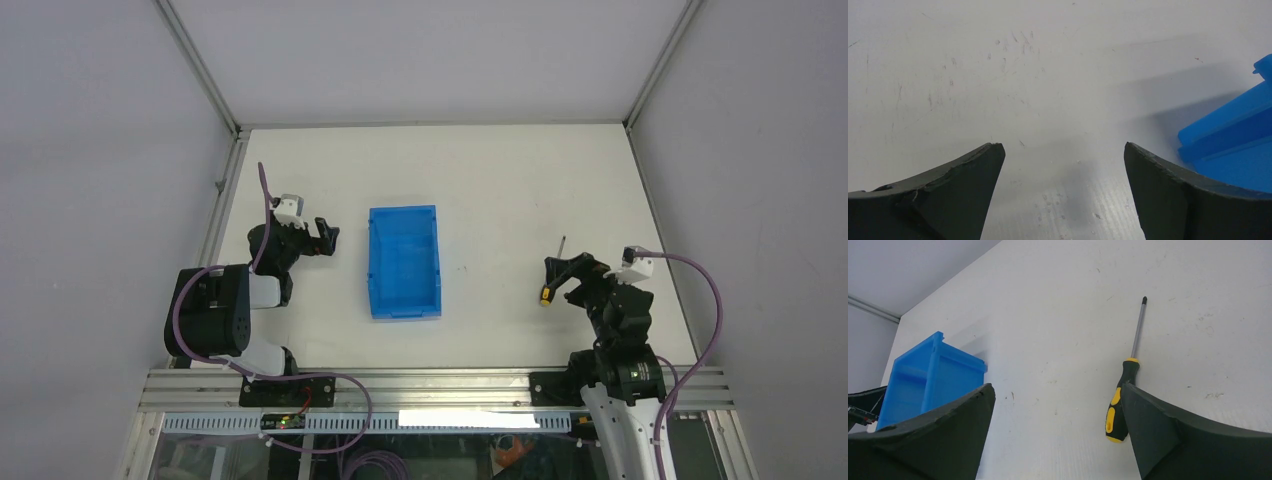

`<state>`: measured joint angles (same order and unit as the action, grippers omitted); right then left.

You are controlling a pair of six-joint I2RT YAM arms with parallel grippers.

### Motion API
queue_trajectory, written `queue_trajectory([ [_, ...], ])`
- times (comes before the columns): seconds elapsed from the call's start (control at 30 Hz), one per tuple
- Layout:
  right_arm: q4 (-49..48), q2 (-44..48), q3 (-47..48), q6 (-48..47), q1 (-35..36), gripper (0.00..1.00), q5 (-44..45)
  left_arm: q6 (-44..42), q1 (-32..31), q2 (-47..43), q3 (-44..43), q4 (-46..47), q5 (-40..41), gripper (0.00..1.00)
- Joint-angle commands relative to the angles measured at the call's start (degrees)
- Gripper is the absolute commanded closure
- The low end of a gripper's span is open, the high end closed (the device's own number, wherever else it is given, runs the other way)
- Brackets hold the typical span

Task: Put the screwdriver in the bin

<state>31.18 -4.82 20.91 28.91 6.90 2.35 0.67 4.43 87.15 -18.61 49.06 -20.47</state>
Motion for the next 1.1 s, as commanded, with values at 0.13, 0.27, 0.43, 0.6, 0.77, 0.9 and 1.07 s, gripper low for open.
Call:
queue_trajectory([
  [0.13, -1.19, -0.16, 6.48, -0.47, 0.13, 0.01, -0.27, -0.14, -0.39, -0.41, -0.86, 2.97, -0.12, 0.01],
  [0.27, -6.95, -3.82, 12.42, -3.92, 0.15, 0.04, -4.99, -0.14, -0.42, -0.46, -0.87, 2.97, -0.11, 0.01],
  [0.43, 4.19, -24.22, 30.46, -4.02, 0.13, 0.07, 5.79, -0.14, -0.42, -0.46, -0.82, 3.02, -0.1, 0.01],
  [0.6, 28.94, -54.44, 51.64, -5.55, -1.18, 0.01, 10.87, -0.14, -0.4, -0.43, -0.81, 3.02, -0.12, 0.01],
  [0.77, 30.62, -71.1, 51.03, -8.24, -3.91, 0.01, 2.64, -0.14, -0.39, -0.42, -0.81, 2.97, -0.13, 0.01],
  [0.9, 22.58, -76.81, 41.94, -7.94, -5.12, 0.03, -0.82, -0.14, -0.45, -0.41, -0.81, 2.97, -0.11, 0.01],
  [1.07, 15.38, -83.86, 34.9, -7.5, -5.44, 0.13, -4.32, -0.14, -0.39, -0.42, -0.81, 2.97, -0.1, 0.01],
])
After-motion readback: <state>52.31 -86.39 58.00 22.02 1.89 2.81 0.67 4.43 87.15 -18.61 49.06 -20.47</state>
